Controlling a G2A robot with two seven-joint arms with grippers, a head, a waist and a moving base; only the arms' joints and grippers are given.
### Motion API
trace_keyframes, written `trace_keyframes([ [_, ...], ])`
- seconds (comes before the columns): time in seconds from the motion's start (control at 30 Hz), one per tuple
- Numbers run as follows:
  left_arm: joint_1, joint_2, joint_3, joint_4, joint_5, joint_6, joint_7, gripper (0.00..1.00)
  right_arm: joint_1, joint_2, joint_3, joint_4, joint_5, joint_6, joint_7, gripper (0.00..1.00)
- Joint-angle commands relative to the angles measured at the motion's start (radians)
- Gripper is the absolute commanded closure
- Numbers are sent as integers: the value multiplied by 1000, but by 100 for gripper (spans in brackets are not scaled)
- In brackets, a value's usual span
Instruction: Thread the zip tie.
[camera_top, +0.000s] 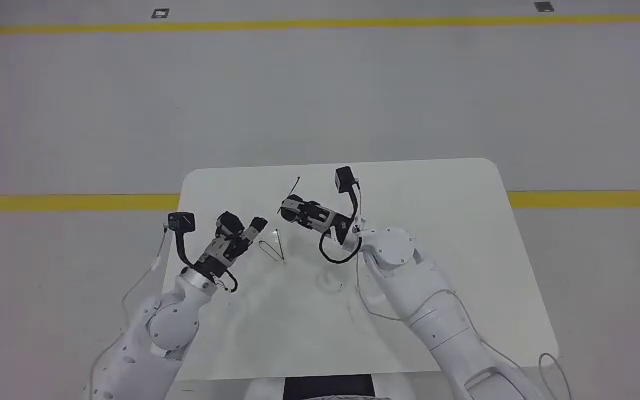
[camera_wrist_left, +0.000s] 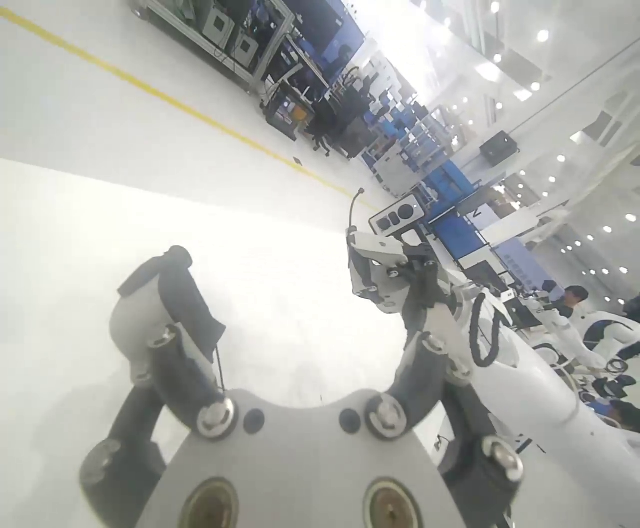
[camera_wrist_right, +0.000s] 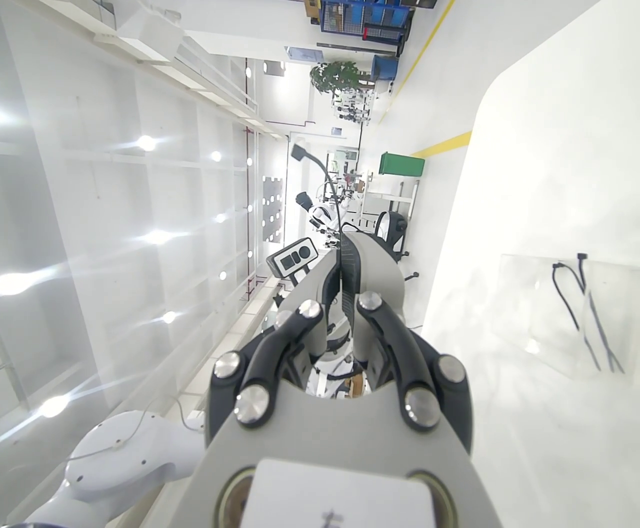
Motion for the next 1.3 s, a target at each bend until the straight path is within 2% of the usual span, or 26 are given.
trace_keyframes([
  [0.0,0,0,0,0,0,0,0,0,0,0,0,0,0,0,0,100],
  [0.1,-6,-1,3,1,11,6,2,0,-6,0,-2,-6,0,1,-9,100],
  [0.17,-14,0,3,10,111,16,43,0,-13,2,-3,-16,2,5,-14,100],
  [0.33,-19,-6,32,41,396,64,250,0,-15,9,4,-30,-15,31,-31,100],
  [0.5,-28,-7,54,78,578,77,382,0,-19,17,11,-62,-46,66,-50,100],
  [0.57,-35,-7,61,98,685,105,443,0,-23,19,11,-71,-46,74,-50,100],
  [0.8,-60,-8,84,154,863,151,573,0,-19,23,5,-74,-42,104,-48,100],
  [1.0,-84,-9,101,196,985,201,648,0,-11,24,-5,-80,-23,125,-41,100],
  [1.03,-85,-12,105,205,962,208,655,0,-11,25,-5,-79,-19,124,-41,100],
  [1.27,-85,-12,105,205,962,208,655,0,-11,25,-5,-79,-19,124,-41,100],
])
